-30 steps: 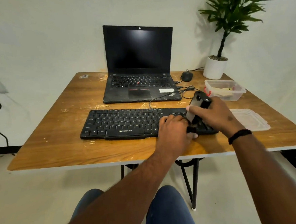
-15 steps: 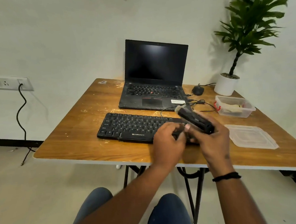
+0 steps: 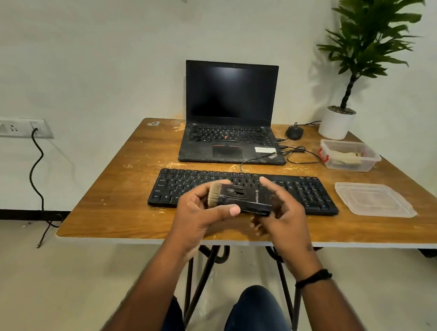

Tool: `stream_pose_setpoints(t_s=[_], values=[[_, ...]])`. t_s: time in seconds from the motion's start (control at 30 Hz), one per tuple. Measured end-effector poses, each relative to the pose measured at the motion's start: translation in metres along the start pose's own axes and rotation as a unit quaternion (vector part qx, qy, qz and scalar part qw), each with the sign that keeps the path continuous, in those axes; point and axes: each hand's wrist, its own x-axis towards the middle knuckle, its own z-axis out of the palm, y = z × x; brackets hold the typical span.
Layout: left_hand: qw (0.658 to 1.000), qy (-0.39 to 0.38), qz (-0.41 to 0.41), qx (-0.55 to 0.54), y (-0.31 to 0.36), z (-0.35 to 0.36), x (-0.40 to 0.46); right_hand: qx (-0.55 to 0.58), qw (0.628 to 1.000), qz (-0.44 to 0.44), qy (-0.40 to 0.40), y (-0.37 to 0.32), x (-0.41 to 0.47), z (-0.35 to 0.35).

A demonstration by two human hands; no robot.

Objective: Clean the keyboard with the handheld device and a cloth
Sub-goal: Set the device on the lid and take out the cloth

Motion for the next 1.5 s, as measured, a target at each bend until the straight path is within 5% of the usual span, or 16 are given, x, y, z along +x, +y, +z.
stream_pose_setpoints(t_s=[0.2, 0.33, 0.47, 0.57, 1.0, 1.5], values=[[0.988, 0.062, 0.102, 0.099, -0.001, 0.0, -0.009, 0.182, 0.979, 0.096, -0.016, -0.002, -0.012, 0.013], [0.967, 0.053, 0.158, 0.195, 0.002, -0.002, -0.007, 0.101, 0.992, 0.074, 0.026, -0.008, -0.005, 0.029], [0.879, 0.063, 0.27, 0.388, 0.015, -0.004, -0.002, -0.028, 0.997, 0.013, 0.073, -0.008, 0.006, 0.041], [0.846, 0.087, 0.306, 0.428, 0.028, -0.001, 0.006, -0.048, 0.994, -0.012, 0.097, -0.018, 0.013, 0.048], [0.834, 0.094, 0.328, 0.433, 0.049, 0.014, 0.029, -0.033, 0.986, -0.044, 0.16, -0.042, 0.032, 0.05], [0.88, 0.091, 0.283, 0.372, 0.038, 0.021, 0.027, -0.074, 0.982, -0.094, 0.149, -0.033, 0.035, 0.033]])
